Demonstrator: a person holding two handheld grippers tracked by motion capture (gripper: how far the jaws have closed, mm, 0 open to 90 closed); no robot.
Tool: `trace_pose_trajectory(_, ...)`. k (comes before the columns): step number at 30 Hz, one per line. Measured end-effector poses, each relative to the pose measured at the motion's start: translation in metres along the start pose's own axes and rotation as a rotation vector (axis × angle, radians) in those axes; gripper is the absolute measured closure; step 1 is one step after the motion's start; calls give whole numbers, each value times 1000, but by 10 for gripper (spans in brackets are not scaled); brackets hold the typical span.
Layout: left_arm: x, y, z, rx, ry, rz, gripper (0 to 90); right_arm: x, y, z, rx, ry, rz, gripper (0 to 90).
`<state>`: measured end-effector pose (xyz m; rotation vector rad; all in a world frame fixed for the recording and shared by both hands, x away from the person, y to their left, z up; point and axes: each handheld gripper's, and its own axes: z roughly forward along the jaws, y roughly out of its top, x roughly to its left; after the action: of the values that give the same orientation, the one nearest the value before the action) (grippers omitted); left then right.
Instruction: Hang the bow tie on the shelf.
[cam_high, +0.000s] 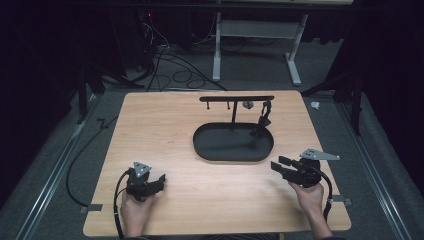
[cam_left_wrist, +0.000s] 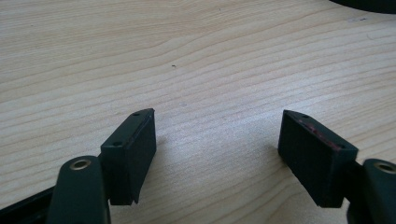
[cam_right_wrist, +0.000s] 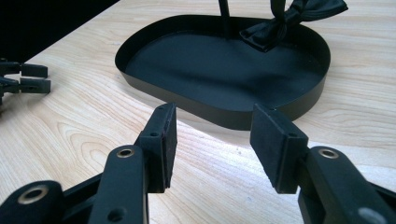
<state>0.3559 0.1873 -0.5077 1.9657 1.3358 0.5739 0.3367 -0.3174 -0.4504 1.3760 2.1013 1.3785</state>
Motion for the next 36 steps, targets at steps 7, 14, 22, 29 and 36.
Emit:
trace_pose_trajectory(7,0,0,0,0,0,0,283,3,-3,5,16,-7,-11,529)
trace_pose_trajectory(14,0,0,0,0,0,0,283,5,-7,9,29,-6,-11,529)
trace_pose_trajectory(22,0,0,0,0,0,0,283,9,-10,16,50,-14,-30,529)
trace_pose_trajectory(29,0,0,0,0,0,0,282,12,-14,24,78,-22,-50,530)
trace_pose_trajectory(36,0,0,0,0,0,0,283,14,-16,29,95,-34,-66,535)
